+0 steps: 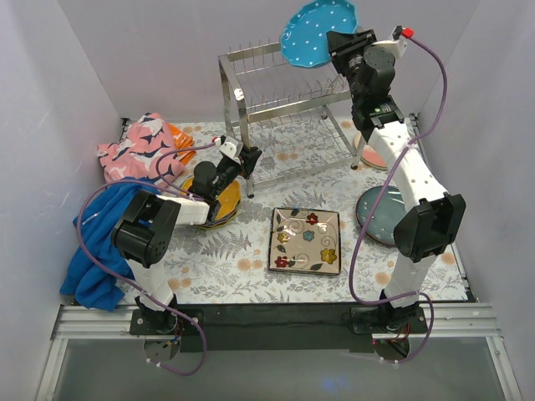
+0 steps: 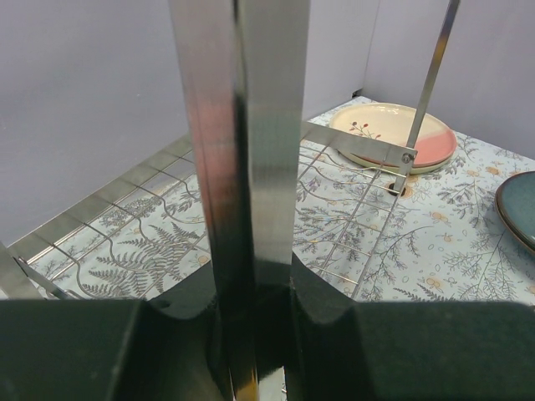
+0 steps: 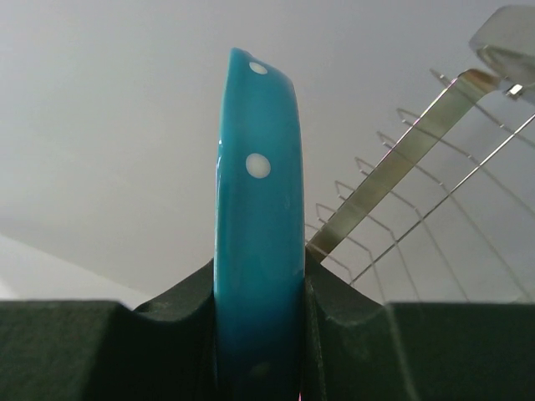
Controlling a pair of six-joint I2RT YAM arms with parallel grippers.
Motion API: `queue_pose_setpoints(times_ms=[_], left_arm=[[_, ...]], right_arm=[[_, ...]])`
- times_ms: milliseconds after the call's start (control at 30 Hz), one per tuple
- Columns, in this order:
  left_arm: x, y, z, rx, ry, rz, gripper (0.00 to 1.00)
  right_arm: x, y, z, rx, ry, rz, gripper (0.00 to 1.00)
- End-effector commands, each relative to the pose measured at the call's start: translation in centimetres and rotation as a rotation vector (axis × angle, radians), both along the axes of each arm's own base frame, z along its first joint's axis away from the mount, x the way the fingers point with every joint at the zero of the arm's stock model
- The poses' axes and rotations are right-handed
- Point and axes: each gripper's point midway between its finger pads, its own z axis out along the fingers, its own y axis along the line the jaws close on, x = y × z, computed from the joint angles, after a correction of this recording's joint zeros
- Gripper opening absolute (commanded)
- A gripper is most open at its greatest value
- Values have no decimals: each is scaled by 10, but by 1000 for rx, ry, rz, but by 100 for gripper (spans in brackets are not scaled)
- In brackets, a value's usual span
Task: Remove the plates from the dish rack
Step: Unload the plate from the dish rack.
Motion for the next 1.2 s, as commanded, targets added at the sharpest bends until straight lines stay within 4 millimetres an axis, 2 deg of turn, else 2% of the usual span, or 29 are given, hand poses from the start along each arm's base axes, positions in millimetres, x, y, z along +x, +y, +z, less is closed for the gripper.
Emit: queue_pose_setpoints(times_ms=[0,133,267,300,400,433,500,533,567,667,733,900,1000,1167], left_arm=[[7,14,-43,76,131,72,0],[9,17,-41,74,133,93,0],[6,20,-39,68,133,101,12],[6,20,-38,64,131,100,14],[4,19,-36,56,137,90,18],[3,18,-35,52,139,84,18],[0,17,-33,36,146,75,19],[0,16,-33,33,149,72,20],[-1,16,-32,26,151,71,21],[-3,17,-28,20,152,68,35],[-5,18,-23,20,148,69,40],[-9,21,-14,18,137,77,44],[-13,22,-8,15,134,75,51],[-23,26,0,-7,129,74,56]], right_arm=[[-68,-12,124,228,-318,116,1],[-77,-9,130,243,-326,182,1],[-97,-7,133,251,-325,236,1],[-97,-4,127,242,-311,254,1],[-112,-2,129,252,-310,298,1],[-109,0,118,258,-281,311,1],[-117,0,118,272,-284,334,1],[-115,1,108,276,-262,338,1],[-121,-1,112,286,-271,343,1],[-121,-2,105,325,-264,351,1],[-122,-3,106,335,-268,361,1],[-129,0,101,374,-257,434,1],[-135,1,99,369,-256,451,1],[-151,4,106,342,-287,508,1]])
